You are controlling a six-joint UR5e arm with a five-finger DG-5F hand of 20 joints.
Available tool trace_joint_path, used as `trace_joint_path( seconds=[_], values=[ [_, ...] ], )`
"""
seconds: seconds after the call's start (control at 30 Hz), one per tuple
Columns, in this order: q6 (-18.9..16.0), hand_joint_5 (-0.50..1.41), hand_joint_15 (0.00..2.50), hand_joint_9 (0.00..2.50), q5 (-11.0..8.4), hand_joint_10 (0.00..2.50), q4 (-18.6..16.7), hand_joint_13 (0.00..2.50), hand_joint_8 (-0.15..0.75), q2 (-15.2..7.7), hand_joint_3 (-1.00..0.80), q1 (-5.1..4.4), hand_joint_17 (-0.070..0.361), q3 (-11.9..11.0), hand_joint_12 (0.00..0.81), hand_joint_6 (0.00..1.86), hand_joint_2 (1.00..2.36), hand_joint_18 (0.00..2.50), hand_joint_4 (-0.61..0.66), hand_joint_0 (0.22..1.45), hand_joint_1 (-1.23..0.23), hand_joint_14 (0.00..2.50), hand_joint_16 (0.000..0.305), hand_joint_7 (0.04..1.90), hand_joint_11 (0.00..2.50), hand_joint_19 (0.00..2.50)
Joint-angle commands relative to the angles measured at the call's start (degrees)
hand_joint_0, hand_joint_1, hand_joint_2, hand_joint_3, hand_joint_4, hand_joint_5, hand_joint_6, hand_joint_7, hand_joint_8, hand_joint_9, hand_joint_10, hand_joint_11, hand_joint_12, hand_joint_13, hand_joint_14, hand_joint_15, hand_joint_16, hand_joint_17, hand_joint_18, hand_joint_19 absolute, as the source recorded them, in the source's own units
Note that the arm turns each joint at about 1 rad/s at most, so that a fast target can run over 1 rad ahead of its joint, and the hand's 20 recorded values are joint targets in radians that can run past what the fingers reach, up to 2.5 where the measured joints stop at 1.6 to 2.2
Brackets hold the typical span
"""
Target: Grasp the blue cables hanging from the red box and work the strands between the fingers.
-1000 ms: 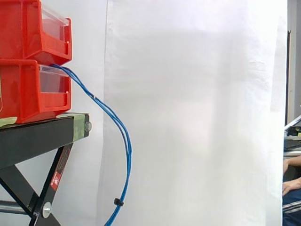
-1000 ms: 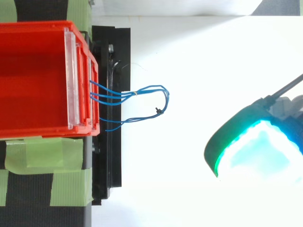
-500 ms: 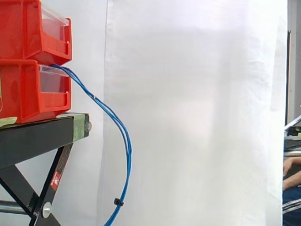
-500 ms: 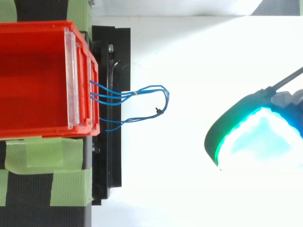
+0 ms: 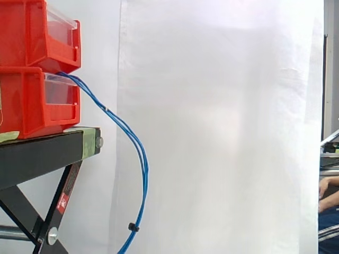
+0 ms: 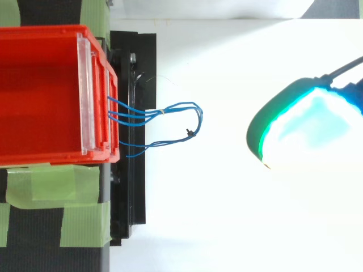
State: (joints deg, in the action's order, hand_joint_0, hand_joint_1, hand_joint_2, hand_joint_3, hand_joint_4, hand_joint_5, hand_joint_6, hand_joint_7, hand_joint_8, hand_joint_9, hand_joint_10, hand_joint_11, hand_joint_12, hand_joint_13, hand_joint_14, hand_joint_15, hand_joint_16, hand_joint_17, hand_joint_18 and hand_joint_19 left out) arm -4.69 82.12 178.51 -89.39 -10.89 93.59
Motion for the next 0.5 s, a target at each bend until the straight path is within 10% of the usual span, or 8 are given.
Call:
trace_joint_path(
  seconds=[0.0, 0.47],
  values=[
    [-0.8, -0.45, 0.16, 0.07, 0.50, 0.00, 0.0, 0.00, 0.371, 0.0, -1.00, 0.69, 0.180, -0.1, 0.403, 0.01, 1.00, 0.00, 0.20, 0.69, -0.39, 0.00, 0.080, 0.74, 0.14, 0.09],
    [-0.6, -0.44, 0.16, 0.08, 3.31, 0.00, 0.0, 0.00, 0.370, 0.3, -1.00, 1.92, 0.179, 0.0, 0.404, 0.01, 1.00, 0.00, 0.20, 0.70, -0.39, 0.00, 0.080, 0.74, 0.15, 0.08]
  ],
)
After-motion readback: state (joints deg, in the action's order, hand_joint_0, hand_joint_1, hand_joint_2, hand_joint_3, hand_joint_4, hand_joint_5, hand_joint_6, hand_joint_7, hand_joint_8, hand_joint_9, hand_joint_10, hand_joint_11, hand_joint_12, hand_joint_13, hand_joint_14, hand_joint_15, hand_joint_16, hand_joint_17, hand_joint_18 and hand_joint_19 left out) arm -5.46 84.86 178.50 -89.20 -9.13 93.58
